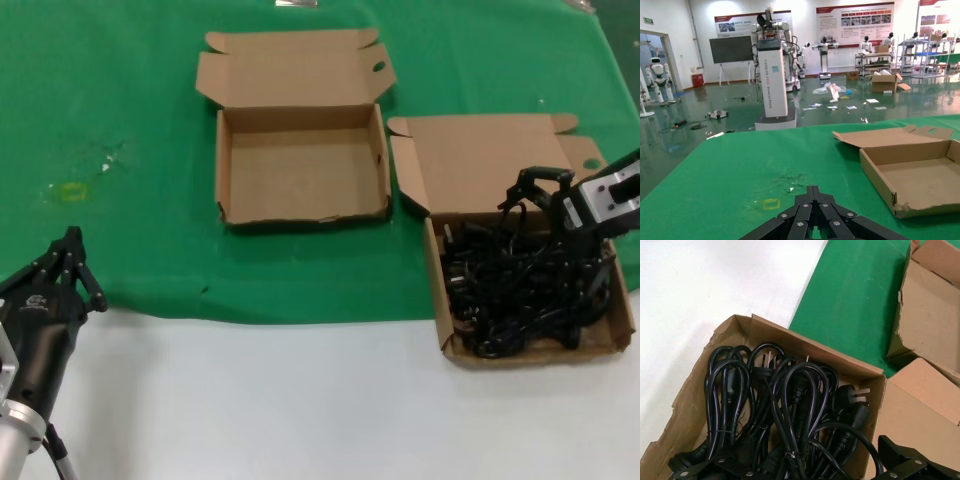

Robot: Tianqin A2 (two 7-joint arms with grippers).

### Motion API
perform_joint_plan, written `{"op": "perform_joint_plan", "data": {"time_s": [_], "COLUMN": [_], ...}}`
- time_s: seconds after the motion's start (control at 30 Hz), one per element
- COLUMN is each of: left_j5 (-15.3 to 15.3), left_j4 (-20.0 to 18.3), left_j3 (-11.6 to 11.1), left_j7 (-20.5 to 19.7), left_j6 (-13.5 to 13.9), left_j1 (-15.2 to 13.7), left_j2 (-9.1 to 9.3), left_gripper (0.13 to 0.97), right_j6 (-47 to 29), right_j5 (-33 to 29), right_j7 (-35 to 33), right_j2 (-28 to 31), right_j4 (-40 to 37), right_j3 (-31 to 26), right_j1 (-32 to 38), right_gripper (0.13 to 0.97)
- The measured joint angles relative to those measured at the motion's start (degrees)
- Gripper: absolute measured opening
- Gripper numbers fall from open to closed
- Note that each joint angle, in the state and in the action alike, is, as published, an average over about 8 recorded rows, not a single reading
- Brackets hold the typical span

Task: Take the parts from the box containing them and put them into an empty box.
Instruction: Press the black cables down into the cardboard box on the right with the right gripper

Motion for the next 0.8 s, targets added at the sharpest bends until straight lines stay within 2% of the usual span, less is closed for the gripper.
{"op": "perform_joint_plan", "data": {"time_s": [0.2,0.47,0.6,0.8], "left_j5": [0.0,0.0,0.0,0.0], "left_j4": [0.0,0.0,0.0,0.0], "left_j3": [0.0,0.0,0.0,0.0], "left_j7": [0.0,0.0,0.0,0.0], "left_j6": [0.0,0.0,0.0,0.0], "left_j1": [0.0,0.0,0.0,0.0], "left_j2": [0.0,0.0,0.0,0.0], "left_gripper": [0.144,0.144,0.144,0.144], "right_j6": [-0.2,-0.9,-1.2,-1.5], "right_j5": [-0.7,-1.2,-1.3,-1.4], "right_j7": [0.6,2.2,3.0,3.8], "right_j2": [0.0,1.0,1.7,2.7], "right_j4": [0.3,2.4,3.7,4.9], "right_j3": [-0.1,0.0,0.1,0.4], "right_j1": [0.1,-0.8,-1.5,-2.3], "right_gripper": [0.864,0.707,0.707,0.543]}}
